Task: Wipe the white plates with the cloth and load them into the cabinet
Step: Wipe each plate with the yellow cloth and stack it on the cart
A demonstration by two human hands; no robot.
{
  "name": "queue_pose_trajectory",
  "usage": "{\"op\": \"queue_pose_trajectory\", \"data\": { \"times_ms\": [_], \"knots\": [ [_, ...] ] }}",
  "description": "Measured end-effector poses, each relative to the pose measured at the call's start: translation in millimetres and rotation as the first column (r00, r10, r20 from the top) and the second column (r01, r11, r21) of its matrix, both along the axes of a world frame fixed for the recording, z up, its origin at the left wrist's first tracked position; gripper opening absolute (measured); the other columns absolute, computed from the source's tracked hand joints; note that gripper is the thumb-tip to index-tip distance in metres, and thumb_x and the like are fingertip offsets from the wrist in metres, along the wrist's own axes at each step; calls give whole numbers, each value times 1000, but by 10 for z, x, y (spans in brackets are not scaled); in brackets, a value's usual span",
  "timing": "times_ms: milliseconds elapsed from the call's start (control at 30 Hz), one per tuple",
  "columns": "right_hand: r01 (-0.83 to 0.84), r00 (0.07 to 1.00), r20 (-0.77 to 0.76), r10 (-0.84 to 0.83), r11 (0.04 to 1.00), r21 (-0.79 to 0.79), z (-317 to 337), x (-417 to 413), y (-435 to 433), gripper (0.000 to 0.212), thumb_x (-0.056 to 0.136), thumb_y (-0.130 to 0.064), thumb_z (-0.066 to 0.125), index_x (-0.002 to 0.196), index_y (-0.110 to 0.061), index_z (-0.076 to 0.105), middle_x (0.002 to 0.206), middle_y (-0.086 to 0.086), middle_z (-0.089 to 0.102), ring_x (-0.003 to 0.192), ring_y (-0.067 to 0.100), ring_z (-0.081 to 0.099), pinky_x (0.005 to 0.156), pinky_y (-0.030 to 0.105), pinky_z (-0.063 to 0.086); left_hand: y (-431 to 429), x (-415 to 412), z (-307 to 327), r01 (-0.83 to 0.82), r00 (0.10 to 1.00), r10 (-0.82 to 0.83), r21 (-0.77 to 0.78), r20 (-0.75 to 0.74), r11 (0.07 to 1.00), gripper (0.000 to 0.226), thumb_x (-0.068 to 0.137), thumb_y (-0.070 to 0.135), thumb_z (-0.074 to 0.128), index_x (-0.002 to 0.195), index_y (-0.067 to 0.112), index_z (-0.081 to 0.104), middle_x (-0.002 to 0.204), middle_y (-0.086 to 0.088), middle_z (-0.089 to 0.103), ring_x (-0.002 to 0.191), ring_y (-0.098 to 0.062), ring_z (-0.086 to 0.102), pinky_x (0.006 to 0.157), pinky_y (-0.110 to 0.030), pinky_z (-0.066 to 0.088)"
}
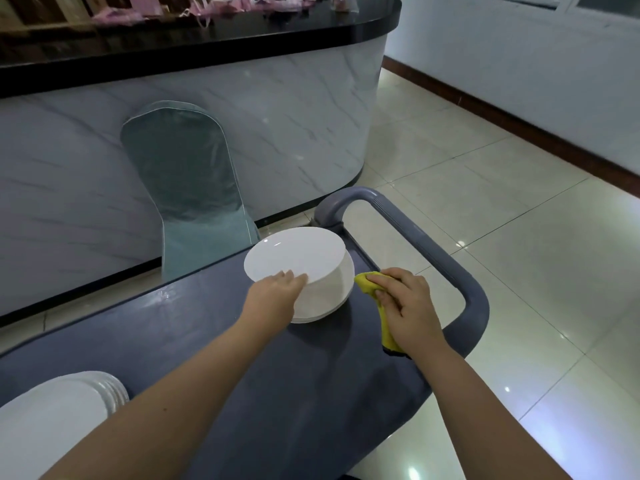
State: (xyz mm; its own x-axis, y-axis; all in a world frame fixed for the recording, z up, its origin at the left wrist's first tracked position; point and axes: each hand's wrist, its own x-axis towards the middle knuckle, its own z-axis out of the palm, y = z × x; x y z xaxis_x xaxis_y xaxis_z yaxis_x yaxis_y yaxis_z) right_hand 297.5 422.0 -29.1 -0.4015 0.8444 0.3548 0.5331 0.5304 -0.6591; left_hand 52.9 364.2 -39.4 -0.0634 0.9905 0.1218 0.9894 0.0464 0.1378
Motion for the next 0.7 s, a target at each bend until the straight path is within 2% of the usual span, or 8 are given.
{"op": "queue_pose_trajectory", "data": {
  "times_ms": [67, 133, 267, 333, 367, 467, 567, 700],
  "knots": [
    [-4, 1000, -4, 4, 1000, -23, -39, -11, -57, 28, 95, -14, 58, 119, -23, 67, 119, -4, 58, 103, 17, 44, 92, 22, 38, -27, 57, -122, 17, 994, -40, -219, -100, 976, 63, 89, 4, 49, 148, 19, 35, 142, -11, 47, 123, -28, 51, 88, -38, 47],
    [-13, 1000, -12, 13, 998, -55, -82, -30, -129, 29, 95, -12, 59, 120, -25, 67, 119, -7, 56, 105, 15, 44, 94, 26, 40, -94, 118, -201, 61, 991, -89, -266, -98, 962, 64, 90, 2, 48, 150, 17, 31, 148, -14, 41, 129, -28, 45, 89, -38, 46],
    [-38, 999, 7, 39, 995, -89, -145, -112, -238, 30, 94, -13, 59, 120, -27, 66, 118, -10, 55, 108, 16, 45, 94, 33, 44, -224, 141, -299, 117, 992, -121, -105, -32, 988, 60, 80, -5, 64, 138, 10, 53, 138, -23, 52, 121, -39, 56, 82, -44, 53],
    [-59, 998, 17, 61, 994, -96, -140, -198, -283, 30, 94, -14, 59, 120, -27, 67, 118, -11, 55, 108, 16, 45, 94, 34, 44, -250, 104, -303, 96, 994, -104, -209, -26, 973, 53, 93, 4, 50, 144, 17, 44, 148, -13, 44, 135, -30, 43, 98, -41, 45],
    [-73, 997, 19, 75, 993, -96, -128, -259, -307, 29, 94, -14, 59, 120, -26, 67, 118, -9, 55, 107, 15, 44, 94, 32, 44, -263, 90, -291, 86, 996, -92, -252, -10, 964, 47, 97, 8, 45, 142, 20, 46, 144, -10, 47, 134, -27, 43, 98, -40, 44],
    [-129, 991, 10, 130, 989, -72, -59, -513, -377, 28, 94, -15, 59, 119, -26, 67, 119, -8, 56, 105, 12, 42, 92, 23, 40, -371, 6, -150, -54, 990, 63, -72, 124, 996, 27, 100, 29, 48, 123, 24, 61, 116, -1, 66, 109, -26, 60, 79, -37, 50],
    [-220, 975, -25, 219, 975, -34, 18, -888, -507, 29, 94, -11, 60, 118, -24, 68, 119, -5, 57, 103, 13, 42, 92, 17, 33, -677, -209, 5, -319, 892, 263, 99, 369, 943, 24, 94, 44, 57, 105, 27, 69, 92, 6, 71, 85, -17, 65, 71, -33, 51],
    [-410, 911, -37, 410, 912, -10, 6, -1460, -865, 27, 92, -14, 57, 115, -18, 70, 117, 3, 60, 99, 22, 48, 91, 22, 34, -1429, -621, -24, -680, 577, 513, 25, 636, 733, 15, 88, 41, 66, 91, 27, 64, 73, 13, 61, 69, -7, 58, 61, -26, 44]
  ]
}}
